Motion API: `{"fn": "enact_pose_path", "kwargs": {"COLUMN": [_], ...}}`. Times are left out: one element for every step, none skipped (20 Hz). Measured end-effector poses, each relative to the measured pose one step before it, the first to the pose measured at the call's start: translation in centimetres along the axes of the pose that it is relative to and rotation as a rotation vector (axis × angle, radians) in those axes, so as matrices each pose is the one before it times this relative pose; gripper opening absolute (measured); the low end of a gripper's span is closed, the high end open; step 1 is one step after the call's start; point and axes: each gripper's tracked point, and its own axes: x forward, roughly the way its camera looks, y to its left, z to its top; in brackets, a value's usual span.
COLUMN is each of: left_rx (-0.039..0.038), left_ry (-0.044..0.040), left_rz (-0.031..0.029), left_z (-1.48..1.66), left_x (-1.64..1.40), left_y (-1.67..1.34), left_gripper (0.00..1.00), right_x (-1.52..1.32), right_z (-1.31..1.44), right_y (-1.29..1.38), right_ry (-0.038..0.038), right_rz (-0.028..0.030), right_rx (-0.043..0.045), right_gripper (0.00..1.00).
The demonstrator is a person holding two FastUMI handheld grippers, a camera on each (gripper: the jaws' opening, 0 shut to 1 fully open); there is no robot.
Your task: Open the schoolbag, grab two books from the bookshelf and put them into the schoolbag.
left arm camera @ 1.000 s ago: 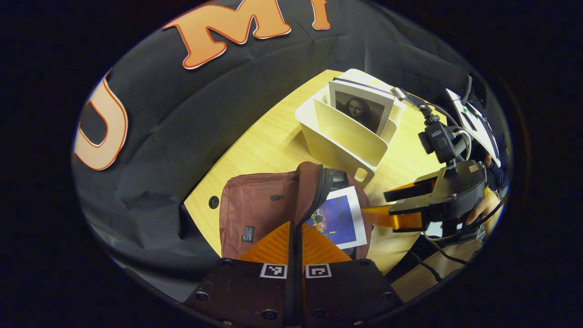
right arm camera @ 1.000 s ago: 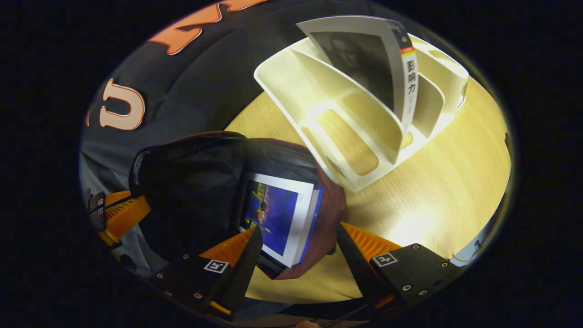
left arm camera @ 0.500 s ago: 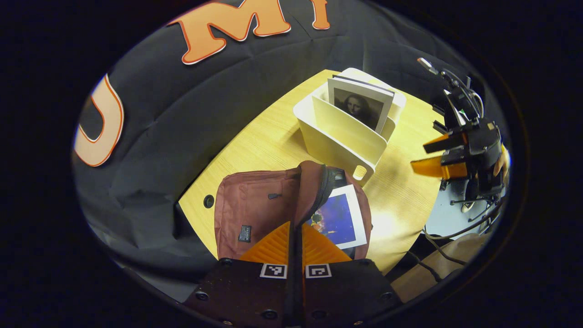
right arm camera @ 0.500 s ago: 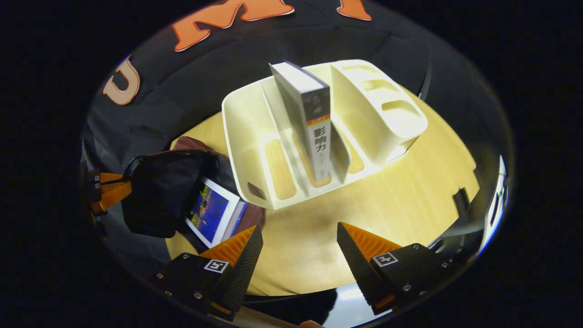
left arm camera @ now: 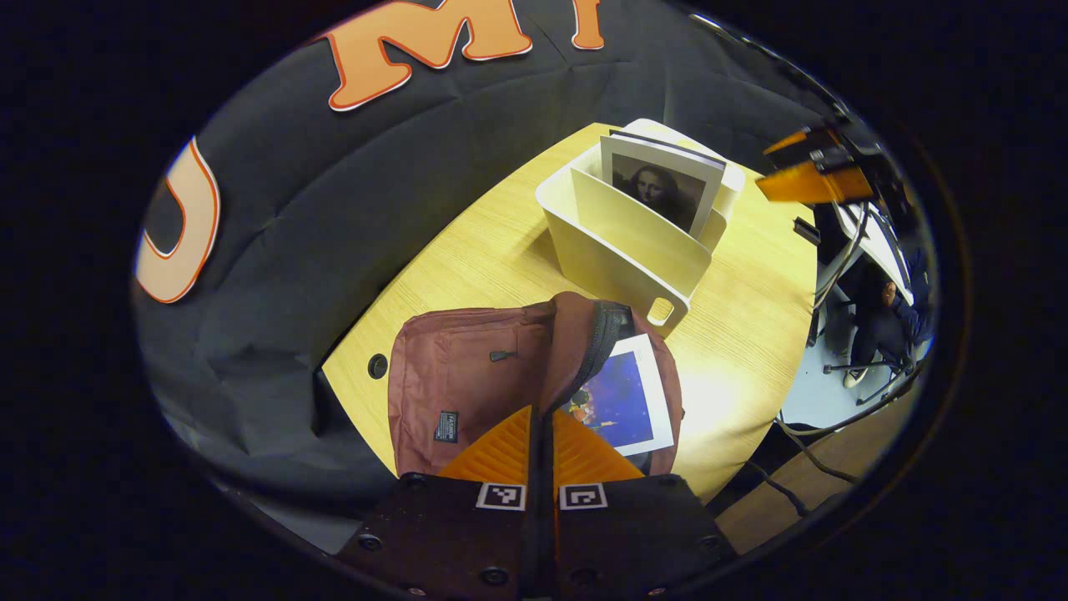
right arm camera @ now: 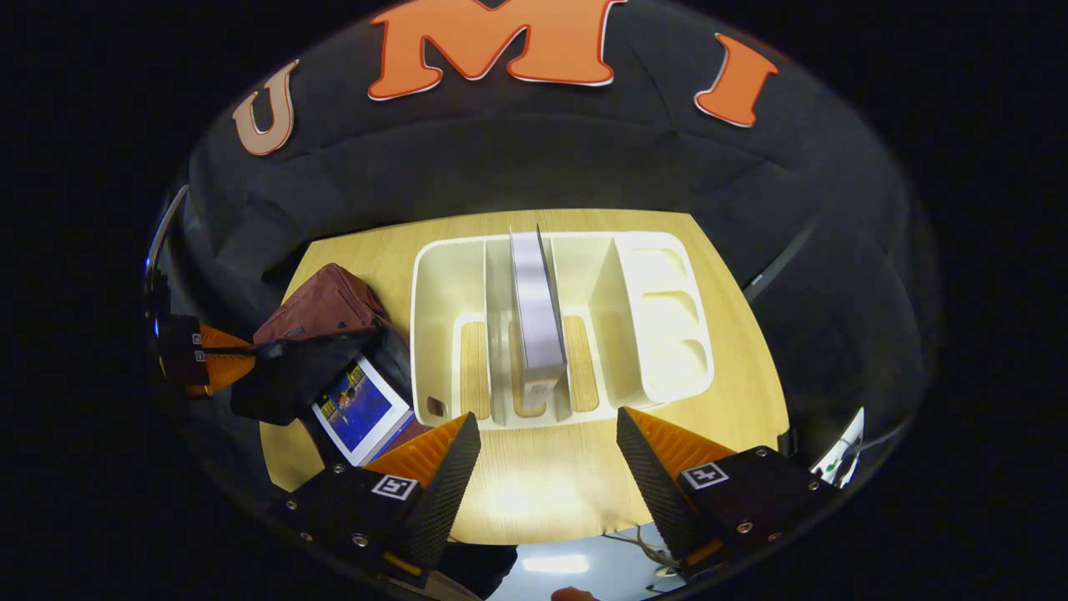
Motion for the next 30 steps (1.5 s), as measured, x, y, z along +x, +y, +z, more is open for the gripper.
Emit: {"fn": "enact_pose_path", "kwargs": {"left_rx": [-0.00195,-0.0032,-0.00268,-0.00288,-0.00313,-0.00391,-0.00643,-0.0074,-0.00608,-0.00381,-0.00225,-0.00148,-0.00087,-0.00104,-0.00096,-0.00092,-0.00229,-0.00169,-0.00073,-0.00063,-0.00095,0.00025,0.00258,0.00191,0.00215,0.00253,0.00213,0.00043,-0.00106,-0.00106], "left_ry": [-0.00013,-0.00031,0.00057,0.00081,0.00162,0.00063,0.00235,0.00341,0.00377,0.00146,0.00091,0.00094,0.00125,0.00201,0.00209,0.00102,0.00131,0.00097,0.0008,0.00021,0.00107,0.00021,0.00083,0.0012,0.00069,0.00014,-0.00027,0.00049,0.00103,0.00096], "left_rz": [-0.00045,-0.00047,-0.00173,0.00111,0.00133,0.00375,0.00377,0.0023,0.00014,-0.00035,0.00065,0.00018,0.00083,0.00082,0.00142,0.0018,0.0013,-0.00013,-0.00066,-0.00142,-0.00087,0.00057,0.00246,0.00023,-0.00127,-0.00075,-0.00008,-0.00116,-0.00073,-0.00102], "left_z": [-0.019,-0.059,-0.006,0.0,-0.017,-0.061,-0.087,-0.139,-0.191,-0.08,0.068,0.005,-0.15,0.017,-0.036,0.071,-0.105,-0.05,-0.018,0.03,-0.158,0.062,-0.073,0.038,-0.027,0.105,-0.01,0.028,-0.037,-0.074], "left_x": [0.008,-0.041,0.055,0.093,0.064,-0.016,0.032,-0.009,-0.005,0.067,0.155,0.006,-0.133,0.031,0.059,0.057,-0.019,-0.049,0.016,0.007,0.004,0.041,-0.058,0.049,-0.061,0.029,0.012,0.081,-0.024,0.086], "left_y": [0.099,0.088,-0.102,0.025,0.099,0.182,0.119,0.108,0.069,0.033,-0.039,0.012,0.032,0.016,-0.023,0.064,-0.048,-0.013,-0.005,-0.045,-0.078,-0.018,0.052,-0.04,-0.12,-0.012,0.004,-0.086,0.004,-0.064], "left_gripper": [0.01,0.01,0.01,0.01,0.01,0.01,0.01,0.01,0.01,0.01,0.01,0.01,0.01,0.01,0.01,0.01,0.01,0.01,0.01,0.01,0.01,0.01,0.01,0.01,0.01,0.01,0.01,0.01,0.01,0.01], "right_x": [0.342,0.55,0.747,0.803,0.736,0.863,0.795,1.01,1.051,1.065,0.837,0.685,0.825,0.573,0.518,0.373,0.49,0.515,0.297,0.166,0.144,0.056,-0.211,-0.12,-0.026,0.058,-0.022,-0.054,-0.183,-0.319], "right_z": [1.379,1.295,0.809,0.986,0.942,0.843,0.524,0.372,0.139,0.075,-0.032,-0.027,0.009,0.028,-0.002,-0.032,-0.017,-0.185,-0.099,-0.004,-0.275,-0.155,-0.131,-0.064,-0.165,0.045,-0.198,-0.032,-0.121,0.081], "right_y": [-0.079,0.187,0.329,-0.322,-0.059,0.053,0.251,0.422,0.415,0.296,0.043,-0.052,0.044,0.07,0.138,0.255,0.331,-0.095,-0.402,-0.252,0.076,0.312,0.571,0.413,-0.202,-0.069,0.045,0.096,0.06,0.068], "right_ry": [0.00683,0.00916,0.01161,0.01188,0.01002,0.01748,0.02442,0.02616,0.02756,0.02414,0.0234,0.02235,0.0191,0.01849,0.02042,0.02042,0.01294,0.01561,0.00926,0.00545,0.00858,0.00556,0.00603,0.0015,0.00333,-0.00182,0.00262,-0.00088,-0.00057,-0.00589], "right_rz": [0.0006,0.00576,0.00452,-0.02329,-0.00805,-0.0066,0.0123,0.01393,0.018,0.00927,0.00223,-0.00441,-0.0019,0.00748,0.0076,0.02016,0.01752,0.00154,-0.01624,-0.00832,-0.00022,0.01333,0.03171,0.009,0.00103,-0.00455,-0.00703,-0.00146,-0.00045,0.00063], "right_rx": [-0.02806,-0.01562,-0.01412,-0.02036,-0.02472,-0.01659,-0.01145,0.00152,-0.00378,-0.00638,-0.00514,-0.00244,0.00148,0.00241,0.01388,0.01397,0.01296,0.00693,-0.00421,-0.00852,0.00193,0.00656,0.01357,0.00541,-0.00599,0.00112,-0.00399,-0.00456,-0.00179,0.00569], "right_gripper": [0.98,0.98,0.99,0.99,0.99,0.99,0.99,0.99,0.99,0.99,1.0,1.0,1.0,1.0,1.0,1.0,1.0,0.99,0.92,0.86,0.71,0.63,0.48,0.44,0.48,0.38,0.37,0.37,0.36,0.36]}}
